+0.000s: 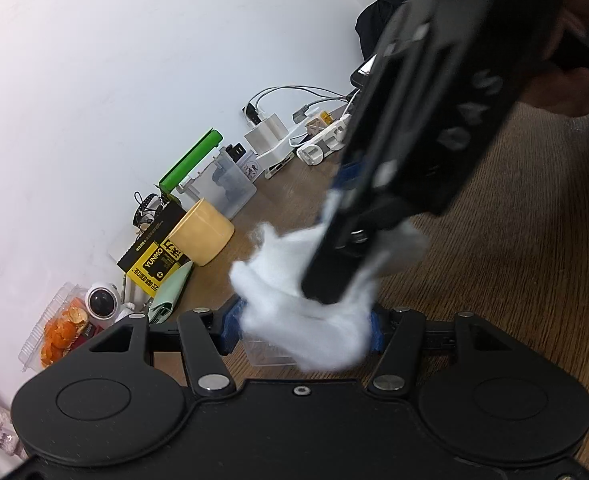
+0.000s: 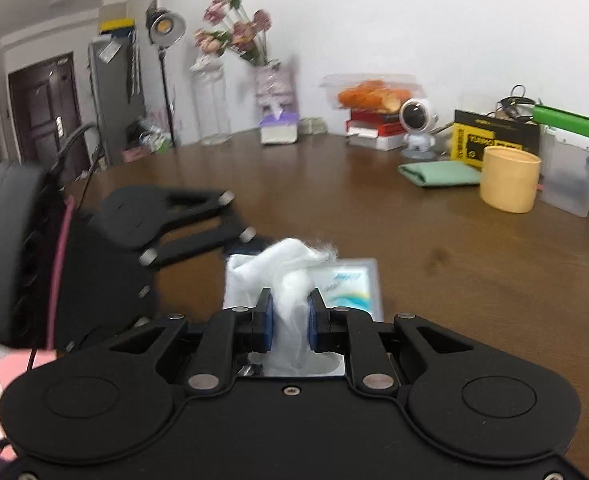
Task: Clean container
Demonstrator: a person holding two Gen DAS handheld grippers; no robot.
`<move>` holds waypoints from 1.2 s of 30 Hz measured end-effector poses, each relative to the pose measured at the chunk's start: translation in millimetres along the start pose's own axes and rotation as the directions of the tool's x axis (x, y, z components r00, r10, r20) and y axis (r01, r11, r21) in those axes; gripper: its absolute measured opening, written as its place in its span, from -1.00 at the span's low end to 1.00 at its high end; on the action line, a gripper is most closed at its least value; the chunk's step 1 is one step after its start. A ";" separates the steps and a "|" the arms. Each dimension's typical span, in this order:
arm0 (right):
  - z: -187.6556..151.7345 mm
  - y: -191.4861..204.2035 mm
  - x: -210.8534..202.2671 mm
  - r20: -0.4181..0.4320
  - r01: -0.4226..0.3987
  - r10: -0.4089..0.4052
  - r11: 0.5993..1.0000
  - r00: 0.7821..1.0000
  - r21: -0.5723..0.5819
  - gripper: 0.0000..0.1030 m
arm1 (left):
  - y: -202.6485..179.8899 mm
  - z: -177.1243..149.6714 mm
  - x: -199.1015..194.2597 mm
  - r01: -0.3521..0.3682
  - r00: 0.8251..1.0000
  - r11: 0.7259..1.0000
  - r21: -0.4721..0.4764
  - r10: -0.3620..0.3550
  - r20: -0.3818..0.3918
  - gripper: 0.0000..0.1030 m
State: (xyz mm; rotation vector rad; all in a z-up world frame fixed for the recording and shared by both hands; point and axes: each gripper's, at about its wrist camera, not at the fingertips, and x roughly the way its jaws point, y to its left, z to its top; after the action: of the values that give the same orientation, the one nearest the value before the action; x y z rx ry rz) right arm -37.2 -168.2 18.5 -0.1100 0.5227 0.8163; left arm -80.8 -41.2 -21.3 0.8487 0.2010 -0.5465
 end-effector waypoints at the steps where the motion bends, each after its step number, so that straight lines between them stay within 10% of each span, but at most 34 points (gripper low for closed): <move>1: -3.0 -0.7 -3.2 0.004 0.004 -0.004 1.000 1.000 0.004 -0.67 | 0.2 0.0 0.1 0.000 1.000 1.000 0.000 0.000 0.000 0.10; 10: -0.4 -32.1 -3.6 -0.001 0.161 -0.162 0.984 0.987 0.081 -0.67 | 0.9 -0.7 0.7 0.000 1.000 1.000 0.001 0.000 0.001 0.11; 18: 0.8 2.0 -2.9 0.073 0.022 -0.020 0.999 0.997 -0.030 -0.67 | 0.5 -0.6 0.1 0.000 1.000 1.000 0.001 0.000 0.001 0.10; 31: -8.4 -28.6 -6.4 0.039 0.198 -0.202 0.977 0.979 0.079 -0.67 | 1.6 -0.9 0.8 0.002 1.000 1.000 -0.001 -0.002 0.000 0.11; 36: 1.2 -14.1 0.2 0.080 0.127 -0.127 0.992 0.989 0.007 -0.67 | 1.9 -0.9 1.3 0.003 1.000 1.000 -0.002 -0.003 0.000 0.11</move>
State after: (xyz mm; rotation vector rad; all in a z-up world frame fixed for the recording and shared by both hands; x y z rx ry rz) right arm -26.5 -177.5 18.0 -0.1071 0.4366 0.6929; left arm -78.6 -40.1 -21.1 0.8467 0.2031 -0.5485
